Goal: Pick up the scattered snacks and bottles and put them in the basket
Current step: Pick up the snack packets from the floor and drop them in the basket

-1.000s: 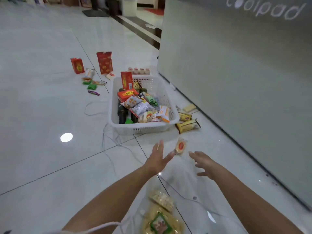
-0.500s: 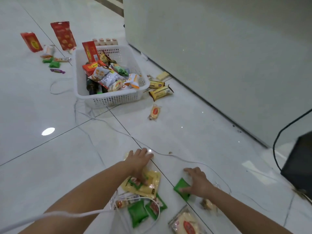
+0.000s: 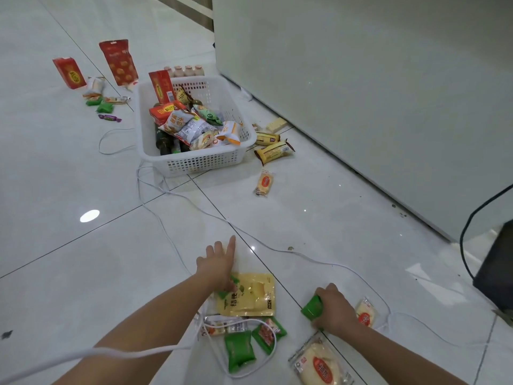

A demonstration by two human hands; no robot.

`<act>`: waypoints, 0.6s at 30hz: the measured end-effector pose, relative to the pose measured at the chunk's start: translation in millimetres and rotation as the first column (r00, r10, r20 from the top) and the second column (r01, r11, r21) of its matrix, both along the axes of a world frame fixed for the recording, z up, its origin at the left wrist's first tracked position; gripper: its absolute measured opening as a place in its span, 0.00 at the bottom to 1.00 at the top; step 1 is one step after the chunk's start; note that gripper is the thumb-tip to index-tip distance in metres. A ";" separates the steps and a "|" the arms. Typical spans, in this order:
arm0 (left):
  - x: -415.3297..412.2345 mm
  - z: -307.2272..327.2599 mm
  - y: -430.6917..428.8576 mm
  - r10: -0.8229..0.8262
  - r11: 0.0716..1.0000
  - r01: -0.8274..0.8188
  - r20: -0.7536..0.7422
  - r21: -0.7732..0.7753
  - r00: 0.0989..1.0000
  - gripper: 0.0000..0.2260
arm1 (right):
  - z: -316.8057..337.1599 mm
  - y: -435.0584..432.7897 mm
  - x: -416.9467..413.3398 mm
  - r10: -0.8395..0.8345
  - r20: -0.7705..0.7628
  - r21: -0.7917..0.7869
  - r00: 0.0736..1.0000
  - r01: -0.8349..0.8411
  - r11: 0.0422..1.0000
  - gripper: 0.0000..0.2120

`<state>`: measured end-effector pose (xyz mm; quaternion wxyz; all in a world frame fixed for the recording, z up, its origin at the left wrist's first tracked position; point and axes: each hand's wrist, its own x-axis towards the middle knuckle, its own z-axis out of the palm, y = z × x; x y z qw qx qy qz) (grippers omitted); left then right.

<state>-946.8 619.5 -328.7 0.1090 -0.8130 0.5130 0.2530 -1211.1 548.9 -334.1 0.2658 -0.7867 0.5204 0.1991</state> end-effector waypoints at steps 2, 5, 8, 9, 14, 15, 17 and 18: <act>2.6 0.3 -2.1 0.087 0.996 -0.086 -0.039 0.021 0.995 0.54 | -0.3 -0.2 -2.0 0.002 0.010 0.000 1.000 -0.002 1.000 0.16; 4.3 1.1 -5.1 0.227 0.974 -0.223 -0.114 0.042 0.967 0.45 | -1.0 -0.1 -2.0 -0.016 0.045 -0.007 0.999 0.017 1.000 0.14; 2.4 0.4 -7.4 0.267 0.964 -0.263 -0.165 0.042 0.950 0.28 | -2.3 -3.8 2.5 -0.138 0.117 0.040 0.983 0.134 0.990 0.11; 2.2 -0.9 -7.9 0.260 0.966 -0.256 -0.170 0.049 0.951 0.25 | -2.9 -5.7 5.7 -0.215 0.163 0.075 0.963 0.205 0.976 0.12; 11.5 1.8 -11.5 0.351 0.931 -0.364 -0.299 0.011 0.887 0.21 | 7.3 -20.3 35.7 -0.691 0.347 0.428 0.634 0.548 0.718 0.10; 17.8 4.6 -14.5 0.410 0.899 -0.438 -0.353 0.001 0.841 0.20 | 12.6 -25.4 43.7 -0.733 0.359 0.484 0.577 0.557 0.675 0.10; 34.6 14.9 -22.5 0.519 0.807 -0.590 -0.493 0.015 0.698 0.16 | 28.3 -37.8 62.0 -0.775 0.382 0.568 0.504 0.533 0.627 0.09; 44.1 22.2 -26.5 0.570 0.736 -0.675 -0.582 0.051 0.579 0.16 | 37.2 -44.4 71.8 -0.781 0.390 0.594 0.488 0.515 0.618 0.08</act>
